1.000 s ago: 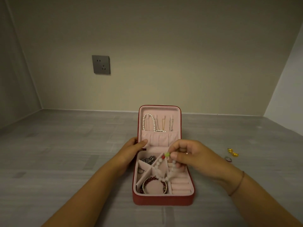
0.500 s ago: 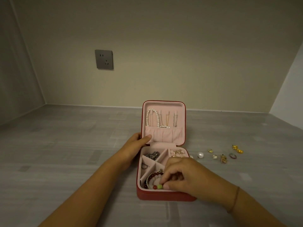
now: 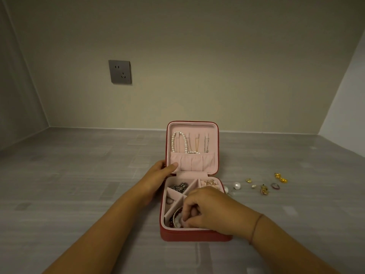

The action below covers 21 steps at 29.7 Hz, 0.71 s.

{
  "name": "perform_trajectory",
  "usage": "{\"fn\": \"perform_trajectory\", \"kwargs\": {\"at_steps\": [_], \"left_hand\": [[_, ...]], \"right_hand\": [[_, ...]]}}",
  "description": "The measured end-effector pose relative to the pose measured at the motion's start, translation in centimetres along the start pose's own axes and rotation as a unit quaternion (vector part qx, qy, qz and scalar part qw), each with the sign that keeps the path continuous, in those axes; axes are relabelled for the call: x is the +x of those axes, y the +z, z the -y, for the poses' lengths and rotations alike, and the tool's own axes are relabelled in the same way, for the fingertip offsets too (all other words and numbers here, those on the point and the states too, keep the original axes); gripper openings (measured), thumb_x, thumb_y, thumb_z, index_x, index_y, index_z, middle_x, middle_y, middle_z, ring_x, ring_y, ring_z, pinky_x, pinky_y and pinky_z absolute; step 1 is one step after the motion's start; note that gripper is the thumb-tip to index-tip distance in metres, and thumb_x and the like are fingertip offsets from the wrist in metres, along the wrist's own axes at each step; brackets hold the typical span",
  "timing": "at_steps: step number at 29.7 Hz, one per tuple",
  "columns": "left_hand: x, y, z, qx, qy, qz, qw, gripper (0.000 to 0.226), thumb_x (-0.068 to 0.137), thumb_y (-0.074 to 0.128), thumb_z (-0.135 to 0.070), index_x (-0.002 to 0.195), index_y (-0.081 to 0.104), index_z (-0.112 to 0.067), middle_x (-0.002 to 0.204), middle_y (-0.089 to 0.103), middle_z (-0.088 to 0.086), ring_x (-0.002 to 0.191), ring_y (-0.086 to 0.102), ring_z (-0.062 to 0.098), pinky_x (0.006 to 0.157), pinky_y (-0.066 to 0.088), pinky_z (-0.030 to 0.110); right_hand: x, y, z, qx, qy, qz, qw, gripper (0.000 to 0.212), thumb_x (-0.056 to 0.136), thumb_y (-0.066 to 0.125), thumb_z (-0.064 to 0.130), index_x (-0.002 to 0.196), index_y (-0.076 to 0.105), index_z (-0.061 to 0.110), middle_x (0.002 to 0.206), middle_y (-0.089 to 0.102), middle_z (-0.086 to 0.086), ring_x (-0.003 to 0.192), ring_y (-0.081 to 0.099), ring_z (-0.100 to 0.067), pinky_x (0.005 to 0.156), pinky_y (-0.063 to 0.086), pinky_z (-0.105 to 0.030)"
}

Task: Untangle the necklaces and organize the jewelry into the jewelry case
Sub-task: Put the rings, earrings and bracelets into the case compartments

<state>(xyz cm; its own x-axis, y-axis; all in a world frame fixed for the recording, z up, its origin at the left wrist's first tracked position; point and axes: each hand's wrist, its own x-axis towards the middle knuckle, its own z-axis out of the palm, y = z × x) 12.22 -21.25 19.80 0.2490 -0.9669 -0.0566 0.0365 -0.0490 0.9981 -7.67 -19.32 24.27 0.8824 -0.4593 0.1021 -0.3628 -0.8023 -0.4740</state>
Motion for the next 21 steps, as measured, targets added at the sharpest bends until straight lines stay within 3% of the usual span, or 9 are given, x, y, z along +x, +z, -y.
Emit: {"fn": "perform_trajectory", "kwargs": {"at_steps": [5,7,9,11,14,21], "left_hand": [[-0.1,0.0,-0.1,-0.003,0.000,-0.002,1.000,0.043,0.089,0.063,-0.034,0.126,0.052,-0.015,0.113,0.068,0.007,0.103,0.066,0.025,0.096,0.050,0.046],[-0.2,0.1,-0.2,-0.006,-0.006,0.002,1.000,0.041,0.089,0.062,-0.034,0.125,0.052,-0.016,0.114,0.068,0.008,0.103,0.066,0.025,0.096,0.050,0.046],[-0.3,0.1,-0.3,-0.006,-0.010,0.004,1.000,0.040,0.090,0.061,-0.033,0.125,0.052,-0.016,0.113,0.068,0.008,0.102,0.067,0.025,0.095,0.051,0.045],[-0.4,0.1,-0.4,-0.006,-0.011,0.004,1.000,0.039,0.091,0.060,-0.033,0.125,0.052,-0.016,0.114,0.068,0.008,0.102,0.067,0.024,0.093,0.052,0.043],[-0.4,0.2,-0.4,-0.002,-0.014,-0.002,1.000,0.043,0.090,0.061,-0.034,0.127,0.051,-0.016,0.115,0.067,0.007,0.103,0.066,0.025,0.095,0.051,0.045],[-0.4,0.2,-0.5,-0.001,-0.012,-0.003,1.000,0.039,0.090,0.061,-0.033,0.125,0.052,-0.018,0.113,0.068,0.005,0.102,0.066,0.023,0.094,0.051,0.044]], "right_hand": [[-0.8,-0.4,-0.1,0.021,-0.006,-0.011,1.000,0.010,0.081,0.071,0.022,0.090,0.074,0.019,0.078,0.053,0.017,0.075,0.051,0.003,0.066,0.040,-0.011],[-1.2,-1.9,-1.2,0.041,0.033,-0.072,0.996,0.008,0.081,0.071,0.019,0.088,0.073,0.021,0.082,0.058,0.017,0.079,0.055,0.000,0.072,0.044,-0.013],[-1.5,-4.0,-3.9,0.050,0.098,-0.174,0.979,0.014,0.078,0.073,0.012,0.082,0.072,0.025,0.083,0.062,0.013,0.075,0.057,-0.003,0.068,0.044,-0.012],[-2.0,-5.6,-6.7,0.022,0.162,-0.216,0.963,0.021,0.077,0.074,0.010,0.078,0.067,0.030,0.086,0.064,0.006,0.072,0.056,-0.006,0.064,0.041,-0.008],[-2.5,-5.2,-9.0,-0.003,0.216,-0.171,0.961,0.020,0.077,0.074,0.013,0.088,0.068,0.028,0.093,0.063,0.005,0.075,0.056,-0.004,0.064,0.041,-0.006],[-1.4,-2.9,-8.8,-0.057,0.192,-0.125,0.972,0.019,0.083,0.069,0.022,0.101,0.069,0.018,0.088,0.057,0.010,0.067,0.047,0.004,0.059,0.036,-0.003]]}}
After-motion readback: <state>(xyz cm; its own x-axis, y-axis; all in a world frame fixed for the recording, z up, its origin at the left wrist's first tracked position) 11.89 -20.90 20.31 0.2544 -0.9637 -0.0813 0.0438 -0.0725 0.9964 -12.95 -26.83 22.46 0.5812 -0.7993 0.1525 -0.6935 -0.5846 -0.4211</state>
